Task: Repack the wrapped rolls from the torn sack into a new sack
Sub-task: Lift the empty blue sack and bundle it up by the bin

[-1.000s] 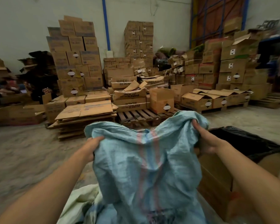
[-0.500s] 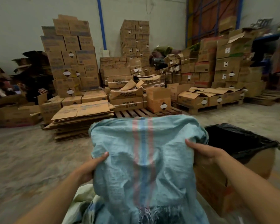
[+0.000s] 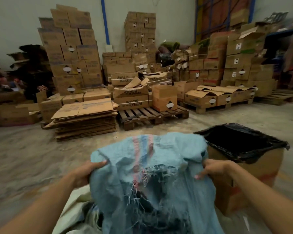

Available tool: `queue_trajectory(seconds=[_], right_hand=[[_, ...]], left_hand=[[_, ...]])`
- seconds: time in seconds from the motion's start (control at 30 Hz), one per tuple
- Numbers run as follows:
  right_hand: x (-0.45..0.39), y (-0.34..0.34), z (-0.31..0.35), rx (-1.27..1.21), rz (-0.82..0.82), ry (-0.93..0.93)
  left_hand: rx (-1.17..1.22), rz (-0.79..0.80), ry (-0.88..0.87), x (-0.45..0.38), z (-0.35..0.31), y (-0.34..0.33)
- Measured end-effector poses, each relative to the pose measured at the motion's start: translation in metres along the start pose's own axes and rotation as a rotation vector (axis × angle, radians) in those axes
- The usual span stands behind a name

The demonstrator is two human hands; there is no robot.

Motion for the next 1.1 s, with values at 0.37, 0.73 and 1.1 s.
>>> queue_trajectory(seconds=[0.37,0.73,1.1], right_hand=[[-0.002,0.074,0.058,-0.367,-0.487,0.253],[0.07,0.153,0.046,-0.183,-1.077,0.061],[0.049,0.13,0.081,-0.156,-1.014,0.251]], left_hand=[[-0.132,0.029,-0.038,0.031,-0.06,0.009],[-0.123,-0.636,-0.357,0.054,-0.136,0.131],[-0.482,-0.26,-0.43,0.059,-0.156,0.049]])
Point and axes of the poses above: each hand's wrist, its own x-axis away from the middle knuckle, its own y-axis out of the back of the hand, z = x × y, the point moved 10 cm from there along -x, towards the middle knuckle, and after that the axes turned 7 degrees about y, right-handed, at the moved point
